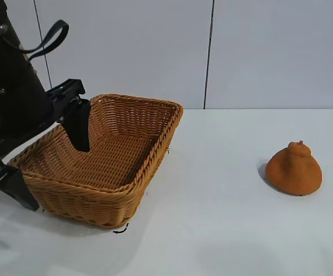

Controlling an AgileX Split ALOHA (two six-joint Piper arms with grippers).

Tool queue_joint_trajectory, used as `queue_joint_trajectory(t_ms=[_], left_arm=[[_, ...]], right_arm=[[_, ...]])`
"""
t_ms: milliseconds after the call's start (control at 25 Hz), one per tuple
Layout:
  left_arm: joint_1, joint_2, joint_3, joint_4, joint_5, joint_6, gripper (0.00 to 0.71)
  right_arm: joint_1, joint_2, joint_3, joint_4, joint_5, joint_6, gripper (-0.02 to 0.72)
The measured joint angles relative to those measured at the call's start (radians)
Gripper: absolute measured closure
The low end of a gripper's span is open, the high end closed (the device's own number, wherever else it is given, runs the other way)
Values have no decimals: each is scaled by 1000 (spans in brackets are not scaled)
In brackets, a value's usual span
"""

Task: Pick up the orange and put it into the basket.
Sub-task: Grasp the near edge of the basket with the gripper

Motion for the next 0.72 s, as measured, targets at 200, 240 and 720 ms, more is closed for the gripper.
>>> queue_joint_trajectory(t_ms=[200, 240, 720], left_arm=[[0, 93, 0, -1, -31, -4, 14], [0, 111, 0, -2, -37, -4, 14], [0, 140, 0, -10, -44, -67, 264]], right_arm=[[0, 0, 0, 0, 0, 0, 72], [0, 0, 0, 0, 0, 0, 72], [0, 0, 0, 0, 1, 0, 72]])
